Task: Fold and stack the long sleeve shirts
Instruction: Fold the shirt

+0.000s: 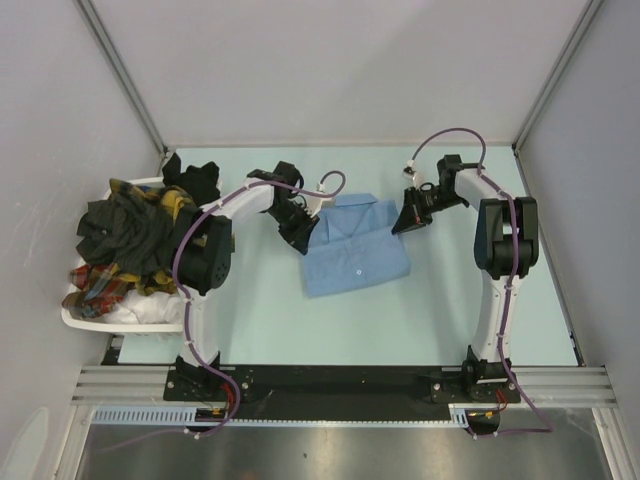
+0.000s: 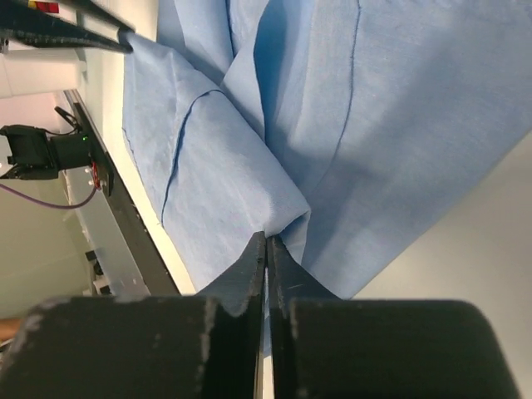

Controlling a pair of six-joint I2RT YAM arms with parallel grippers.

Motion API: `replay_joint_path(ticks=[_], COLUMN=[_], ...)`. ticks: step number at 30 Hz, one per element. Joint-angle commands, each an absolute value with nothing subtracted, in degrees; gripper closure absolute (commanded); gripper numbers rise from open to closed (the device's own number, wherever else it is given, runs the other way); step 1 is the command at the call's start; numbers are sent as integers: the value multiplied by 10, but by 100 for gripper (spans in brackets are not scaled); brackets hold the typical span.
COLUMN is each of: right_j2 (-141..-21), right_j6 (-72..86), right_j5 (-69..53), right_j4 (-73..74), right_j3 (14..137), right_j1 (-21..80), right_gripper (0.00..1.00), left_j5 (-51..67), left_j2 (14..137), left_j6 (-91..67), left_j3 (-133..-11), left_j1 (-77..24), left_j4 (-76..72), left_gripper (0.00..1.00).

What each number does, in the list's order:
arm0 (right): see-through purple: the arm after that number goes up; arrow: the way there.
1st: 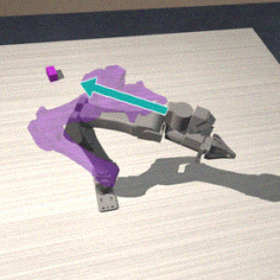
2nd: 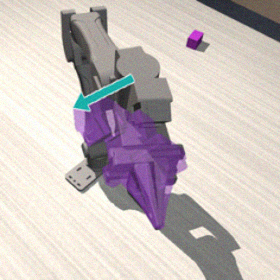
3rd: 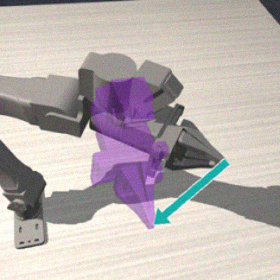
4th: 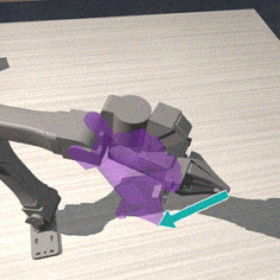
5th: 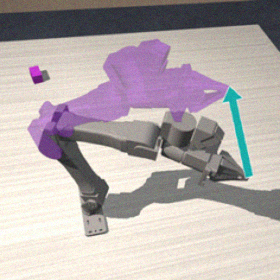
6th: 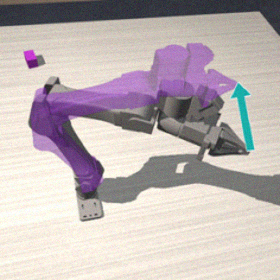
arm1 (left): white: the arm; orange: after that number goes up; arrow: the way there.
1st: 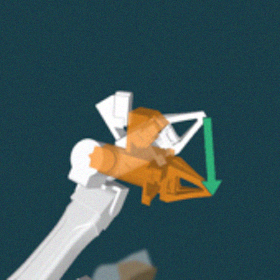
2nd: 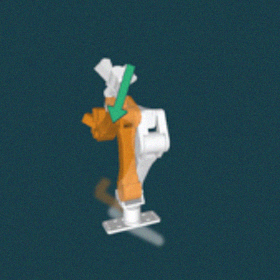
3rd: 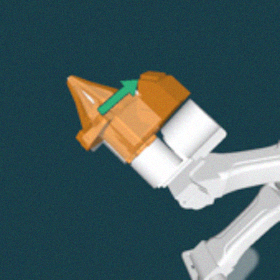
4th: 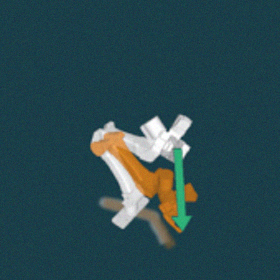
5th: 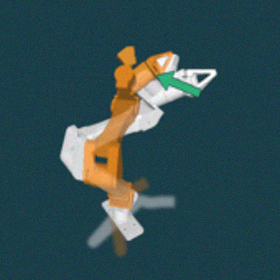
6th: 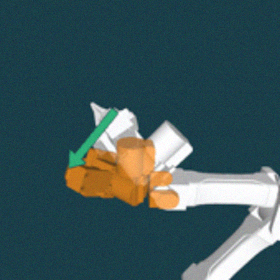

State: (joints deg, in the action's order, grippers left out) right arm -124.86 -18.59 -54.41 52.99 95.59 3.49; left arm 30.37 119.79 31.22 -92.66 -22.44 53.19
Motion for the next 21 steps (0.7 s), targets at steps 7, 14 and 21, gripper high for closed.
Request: replay_joint_path(ticks=[7,14,21], right_j2=[-1220,-1230,-1264], right_j6=[-145,-118,-64], right_j5=[-562,-556,-534], right_j4=[484,440,369], right_j3=[966,981,991], right_j1=[8,4,-13], right_gripper=[100,100,100], left_j5=[363,312,274], left_j2=[1179,1206,1259], left_j6=[282,261,249], left_j3=[-997,-1029,-1049], left_j1=[-225,-222,-215], left_j4=[533,485,436], left_gripper=[100,100,100])
